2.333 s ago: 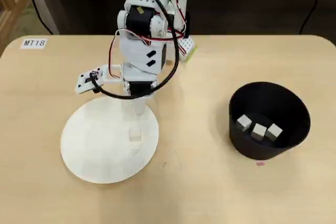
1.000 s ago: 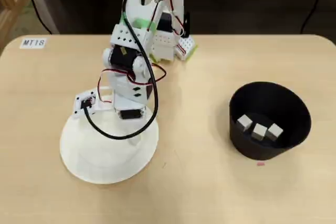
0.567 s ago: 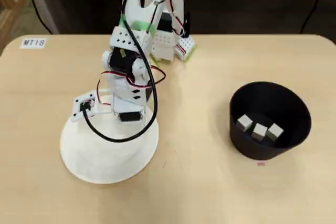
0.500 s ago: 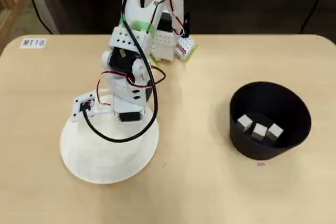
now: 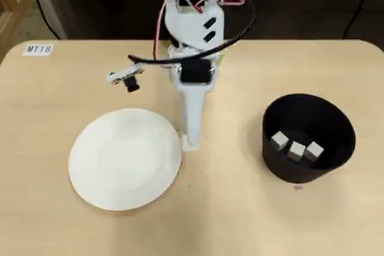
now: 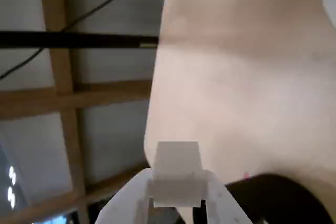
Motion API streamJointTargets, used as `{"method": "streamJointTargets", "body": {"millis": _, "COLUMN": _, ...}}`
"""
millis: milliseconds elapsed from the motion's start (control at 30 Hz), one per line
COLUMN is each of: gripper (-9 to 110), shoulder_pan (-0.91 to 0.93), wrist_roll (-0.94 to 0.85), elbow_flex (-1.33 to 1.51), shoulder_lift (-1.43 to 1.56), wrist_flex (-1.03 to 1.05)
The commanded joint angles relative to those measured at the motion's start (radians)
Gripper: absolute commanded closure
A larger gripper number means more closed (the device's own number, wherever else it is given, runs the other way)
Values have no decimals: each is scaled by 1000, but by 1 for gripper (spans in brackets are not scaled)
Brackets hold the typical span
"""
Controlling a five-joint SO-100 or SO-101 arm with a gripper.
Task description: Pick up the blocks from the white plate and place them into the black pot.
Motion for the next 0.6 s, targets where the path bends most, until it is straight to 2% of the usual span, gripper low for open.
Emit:
{"method": "streamJointTargets", "body": {"millis": 0, "gripper": 104, "shoulder_pan": -141, "wrist_roll": 71, "elbow_flex": 51, "shoulder_lift": 89, "wrist_flex": -38}}
{"method": "streamJointTargets", "body": {"millis": 333, "gripper": 104, "shoulder_pan": -426, "wrist_roll": -58, "elbow_flex": 155, "shoulder_lift": -2, "wrist_flex": -183}}
{"method": "streamJointTargets", "body": {"millis": 567, "gripper": 104, "shoulder_pan": -479, "wrist_roll": -137, "elbow_flex": 155, "shoulder_lift": -78, "wrist_flex": -209}}
